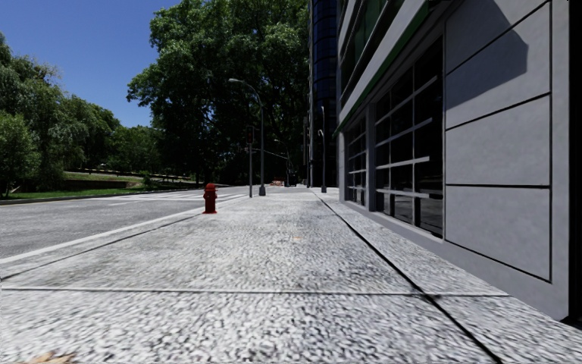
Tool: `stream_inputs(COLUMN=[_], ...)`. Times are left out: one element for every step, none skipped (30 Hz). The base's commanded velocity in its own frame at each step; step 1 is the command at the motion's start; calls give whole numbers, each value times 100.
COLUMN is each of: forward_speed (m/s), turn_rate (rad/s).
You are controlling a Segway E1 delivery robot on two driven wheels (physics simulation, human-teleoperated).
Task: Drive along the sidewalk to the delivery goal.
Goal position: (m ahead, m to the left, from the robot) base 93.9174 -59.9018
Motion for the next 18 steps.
stream_inputs(forward_speed=[200, 200, 200, 200, 200, 200, 200, 200, 200, 200, 200, 200, 200, 200, 200, 200, 200, 200], turn_rate=[0, 0, 0, 0, 0, 0, 0, 0, 0, 0, 0, 0, 0, 0, 0, 0, 0, 0])
